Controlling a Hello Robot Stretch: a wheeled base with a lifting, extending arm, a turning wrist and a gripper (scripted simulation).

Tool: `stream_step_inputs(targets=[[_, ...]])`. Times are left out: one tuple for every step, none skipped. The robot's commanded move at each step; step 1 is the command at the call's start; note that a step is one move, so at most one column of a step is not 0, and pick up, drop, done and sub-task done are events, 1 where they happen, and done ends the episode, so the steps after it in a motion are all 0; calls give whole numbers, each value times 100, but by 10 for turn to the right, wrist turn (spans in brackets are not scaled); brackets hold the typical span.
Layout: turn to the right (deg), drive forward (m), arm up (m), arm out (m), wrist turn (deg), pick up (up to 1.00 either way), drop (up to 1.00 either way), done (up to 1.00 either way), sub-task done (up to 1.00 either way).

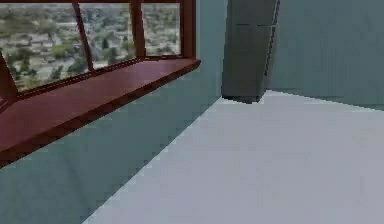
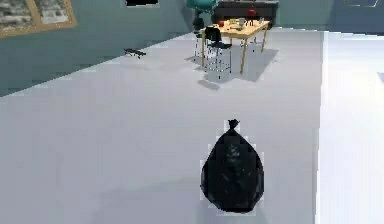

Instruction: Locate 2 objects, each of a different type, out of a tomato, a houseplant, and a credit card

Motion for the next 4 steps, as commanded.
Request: stream_step_inputs(targets=[[450,0,0,0,0,0,0,0,0],[120,0,0,0,0,0,0,0,0],[0,70,0,0,0,0,0,0,0],[150,0,0,0,0,0,0,0,0]])
